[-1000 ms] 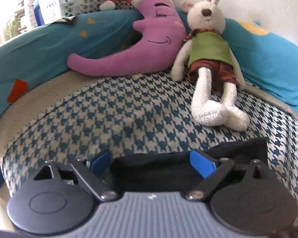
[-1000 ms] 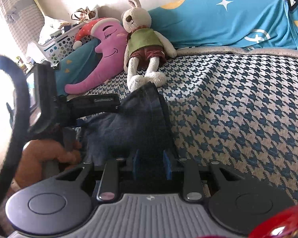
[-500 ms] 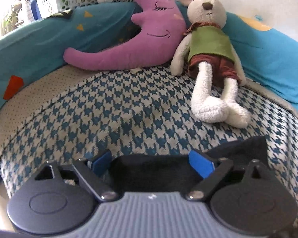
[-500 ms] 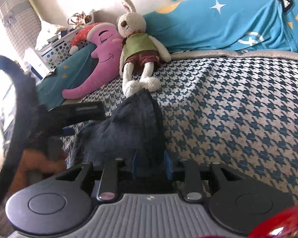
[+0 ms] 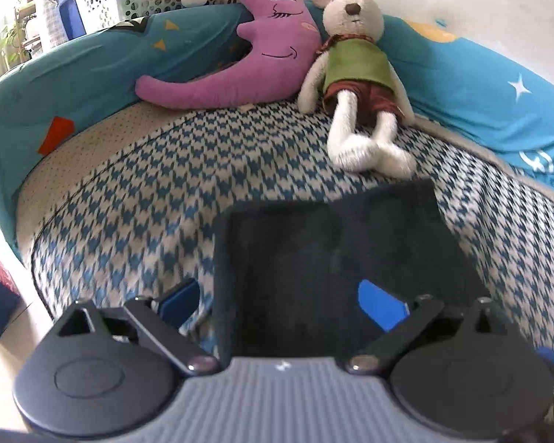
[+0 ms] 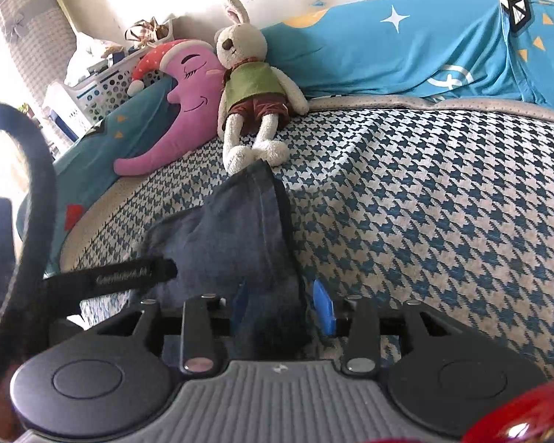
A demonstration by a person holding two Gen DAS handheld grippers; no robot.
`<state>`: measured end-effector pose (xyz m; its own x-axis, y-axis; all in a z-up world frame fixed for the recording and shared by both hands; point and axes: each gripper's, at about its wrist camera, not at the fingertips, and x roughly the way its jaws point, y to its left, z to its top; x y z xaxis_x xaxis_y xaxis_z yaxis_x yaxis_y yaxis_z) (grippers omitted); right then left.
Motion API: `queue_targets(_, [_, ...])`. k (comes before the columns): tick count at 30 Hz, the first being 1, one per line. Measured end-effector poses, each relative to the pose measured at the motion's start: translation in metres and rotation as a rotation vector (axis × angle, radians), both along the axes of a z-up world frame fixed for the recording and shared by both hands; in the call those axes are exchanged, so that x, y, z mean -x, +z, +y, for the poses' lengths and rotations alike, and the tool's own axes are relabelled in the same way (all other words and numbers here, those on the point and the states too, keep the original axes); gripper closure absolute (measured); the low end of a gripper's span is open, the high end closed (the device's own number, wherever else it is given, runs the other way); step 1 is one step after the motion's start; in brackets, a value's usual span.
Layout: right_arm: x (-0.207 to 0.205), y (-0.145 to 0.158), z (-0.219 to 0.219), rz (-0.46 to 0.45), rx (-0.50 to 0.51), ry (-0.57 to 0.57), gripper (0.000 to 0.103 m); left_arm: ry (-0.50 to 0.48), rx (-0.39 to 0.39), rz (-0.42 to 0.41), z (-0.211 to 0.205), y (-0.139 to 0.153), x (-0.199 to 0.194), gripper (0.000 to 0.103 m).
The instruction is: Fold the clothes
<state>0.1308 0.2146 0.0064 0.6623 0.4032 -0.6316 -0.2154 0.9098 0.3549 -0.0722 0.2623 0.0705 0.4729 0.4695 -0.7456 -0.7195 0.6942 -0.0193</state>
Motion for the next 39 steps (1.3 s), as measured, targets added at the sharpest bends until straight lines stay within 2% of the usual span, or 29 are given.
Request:
queue_targets(9, [0.002,0.003,-0.002,0.016,0.056,-0.008,0.053,-0.010,0.006,0.011,-0.032,-0.005,0.029,0.003])
queue_targets(16, [0.002,-0.004,0.004,0.060,0.129,-0.003,0.049,-0.007,0.034,0.041,-0.049,-0.021,0.044,0.001])
queue_targets(22, [0.006,-0.011,0.011,0.095,0.210,0.010,0.047,0.021,0.035,0.070,-0.046,-0.032,0.046,0.000])
queue_targets(28, [0.006,-0.017,0.011,0.156,0.252,-0.001,0.041,0.046,0.073,0.060,-0.039,-0.039,0.048,0.000])
queue_targets(34, [0.016,-0.009,0.010,0.144,0.254,0.000,0.035,0.060,0.127,0.025,-0.042,-0.034,0.054,0.000])
queue_targets(39, [0.025,-0.002,0.009,0.125,0.260,0.007,0.031,0.049,0.109,0.023,-0.059,-0.030,0.058,0.000])
